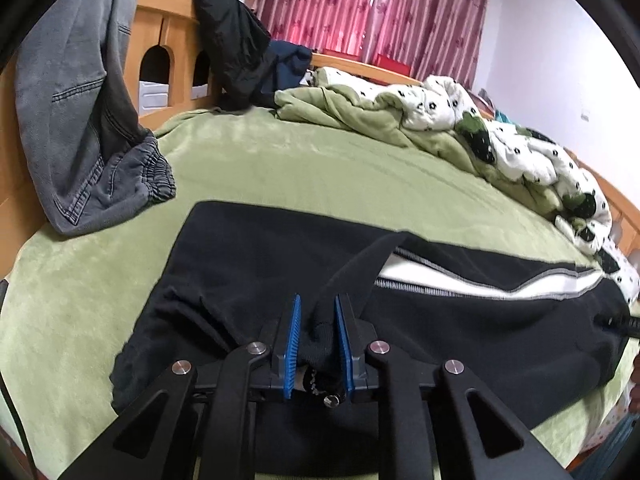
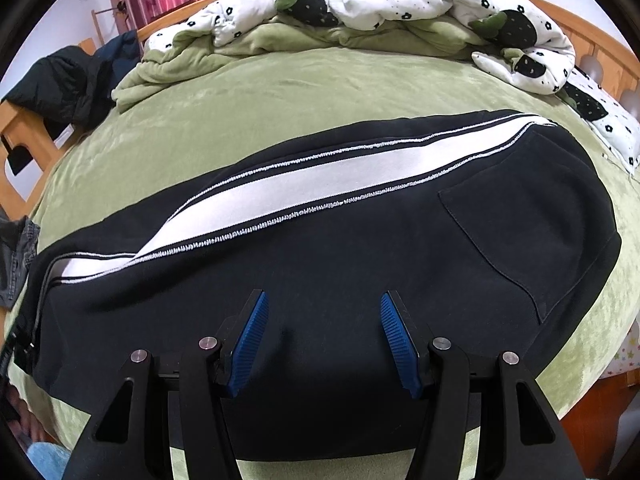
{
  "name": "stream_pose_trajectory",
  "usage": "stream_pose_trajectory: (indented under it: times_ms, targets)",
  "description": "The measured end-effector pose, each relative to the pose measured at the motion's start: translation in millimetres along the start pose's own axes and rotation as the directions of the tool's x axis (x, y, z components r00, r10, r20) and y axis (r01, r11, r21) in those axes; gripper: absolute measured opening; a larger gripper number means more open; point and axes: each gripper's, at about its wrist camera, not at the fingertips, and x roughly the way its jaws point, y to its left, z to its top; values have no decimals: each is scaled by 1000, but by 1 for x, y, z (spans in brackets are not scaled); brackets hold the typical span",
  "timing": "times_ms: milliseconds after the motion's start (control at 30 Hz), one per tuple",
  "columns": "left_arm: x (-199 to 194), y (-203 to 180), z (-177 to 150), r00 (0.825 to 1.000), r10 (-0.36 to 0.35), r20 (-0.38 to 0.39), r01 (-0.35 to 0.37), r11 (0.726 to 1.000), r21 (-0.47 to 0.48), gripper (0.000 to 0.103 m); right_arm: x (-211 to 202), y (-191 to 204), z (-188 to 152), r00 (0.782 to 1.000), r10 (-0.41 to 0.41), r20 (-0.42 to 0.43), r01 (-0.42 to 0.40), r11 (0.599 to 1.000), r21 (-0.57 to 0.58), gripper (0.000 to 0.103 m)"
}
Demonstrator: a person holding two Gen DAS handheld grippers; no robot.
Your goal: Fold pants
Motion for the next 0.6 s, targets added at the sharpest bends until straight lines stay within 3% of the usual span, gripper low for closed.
stream_pose_trajectory:
  times_ms: [400, 600]
  targets:
    - [14, 15, 45, 996, 25, 84, -21, 999, -50, 16, 6, 5, 2, 1000, -14, -11, 14, 1000, -23, 58]
    - [19, 34, 75, 990, 69, 119, -54, 991, -120, 9, 11, 6, 4, 1000, -21, -16, 21, 1000, -20, 58]
